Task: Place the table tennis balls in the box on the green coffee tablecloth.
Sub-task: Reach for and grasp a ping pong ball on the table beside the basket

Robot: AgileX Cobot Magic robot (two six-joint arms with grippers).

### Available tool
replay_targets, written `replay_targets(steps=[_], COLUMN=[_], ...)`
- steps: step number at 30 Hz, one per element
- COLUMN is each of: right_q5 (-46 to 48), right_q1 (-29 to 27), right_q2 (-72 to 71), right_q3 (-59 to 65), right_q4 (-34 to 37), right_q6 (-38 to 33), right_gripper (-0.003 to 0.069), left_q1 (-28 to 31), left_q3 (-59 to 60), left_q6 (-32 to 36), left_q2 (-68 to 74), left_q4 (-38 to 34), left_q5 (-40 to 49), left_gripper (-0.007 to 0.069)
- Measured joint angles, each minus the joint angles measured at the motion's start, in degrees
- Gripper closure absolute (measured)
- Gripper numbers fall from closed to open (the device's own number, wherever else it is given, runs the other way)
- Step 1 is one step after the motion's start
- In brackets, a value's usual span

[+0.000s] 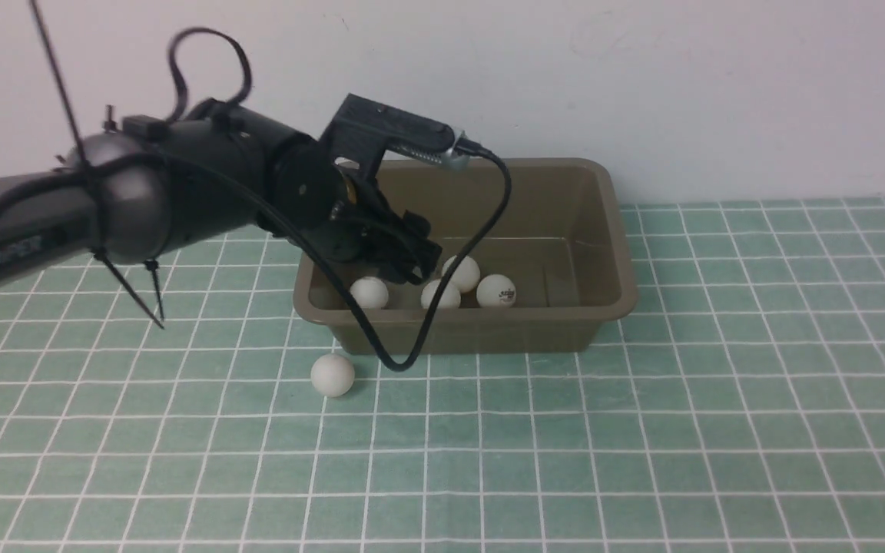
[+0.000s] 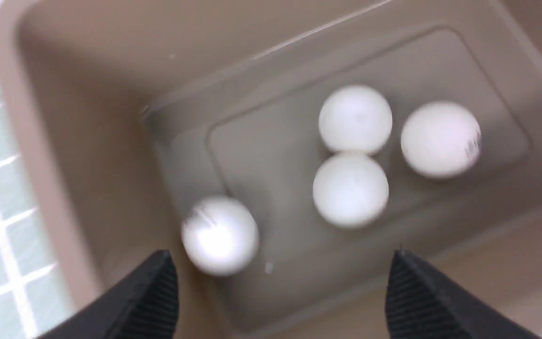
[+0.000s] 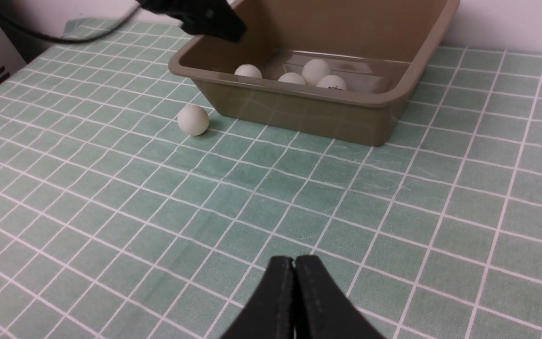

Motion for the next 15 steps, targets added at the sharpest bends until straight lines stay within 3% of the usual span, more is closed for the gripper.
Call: replay_targets(steps=[3, 8, 15], right_q5=[0.4, 3.3, 3.5], right_q1=[0.0, 0.0, 0.0], right_q2=[0.0, 0.0, 0.0], right_q3=[0.0, 0.0, 0.0], right_q4=[0.3, 0.4, 0.4], right_q6=[0.3, 0.6, 0.8], right_gripper=[0.0676, 0.0676, 0.0676], left_q1=[0.0, 0.1, 0.2], left_q3=[2.0, 14.6, 37.2], left_q6=[0.0, 0.1, 0.5], left_q2=[-6.7, -18.9, -38.9], left_q4=[1.2, 2.6, 2.6], left_q5=[5.4, 5.1, -9.6], left_gripper=[0.0139, 0.0278, 0.0330])
